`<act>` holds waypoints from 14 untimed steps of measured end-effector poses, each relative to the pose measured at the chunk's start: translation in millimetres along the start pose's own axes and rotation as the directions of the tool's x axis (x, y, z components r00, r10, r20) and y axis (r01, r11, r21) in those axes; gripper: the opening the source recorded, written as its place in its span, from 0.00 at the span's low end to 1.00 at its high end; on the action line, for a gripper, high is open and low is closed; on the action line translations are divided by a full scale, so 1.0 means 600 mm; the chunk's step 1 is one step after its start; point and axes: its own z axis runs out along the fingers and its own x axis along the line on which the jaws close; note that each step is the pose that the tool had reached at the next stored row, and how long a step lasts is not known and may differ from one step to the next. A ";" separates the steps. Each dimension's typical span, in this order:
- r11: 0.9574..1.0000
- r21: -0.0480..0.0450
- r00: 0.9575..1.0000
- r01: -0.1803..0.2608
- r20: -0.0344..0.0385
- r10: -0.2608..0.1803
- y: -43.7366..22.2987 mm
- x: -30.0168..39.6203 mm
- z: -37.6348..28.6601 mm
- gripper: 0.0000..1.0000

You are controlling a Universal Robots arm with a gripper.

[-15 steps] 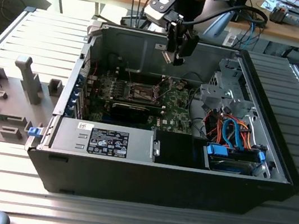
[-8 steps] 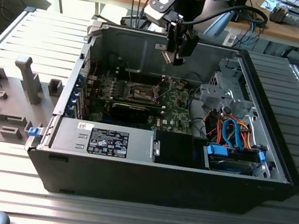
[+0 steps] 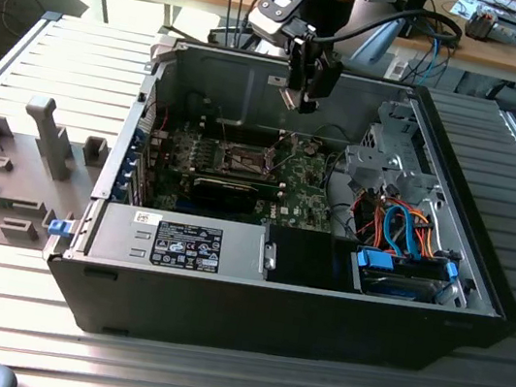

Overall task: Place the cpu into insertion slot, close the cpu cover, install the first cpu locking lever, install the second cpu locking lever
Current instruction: 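Place the cpu into insertion slot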

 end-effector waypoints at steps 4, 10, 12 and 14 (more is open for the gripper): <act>1.000 0.000 1.000 -0.004 0.000 0.004 0.000 0.000 0.000 0.54; 1.000 0.000 1.000 -0.007 0.001 0.007 0.000 0.000 0.000 0.54; 1.000 0.000 1.000 -0.008 0.001 0.008 0.000 0.000 0.001 0.54; 1.000 0.000 1.000 -0.009 0.001 0.009 0.000 0.000 0.001 0.54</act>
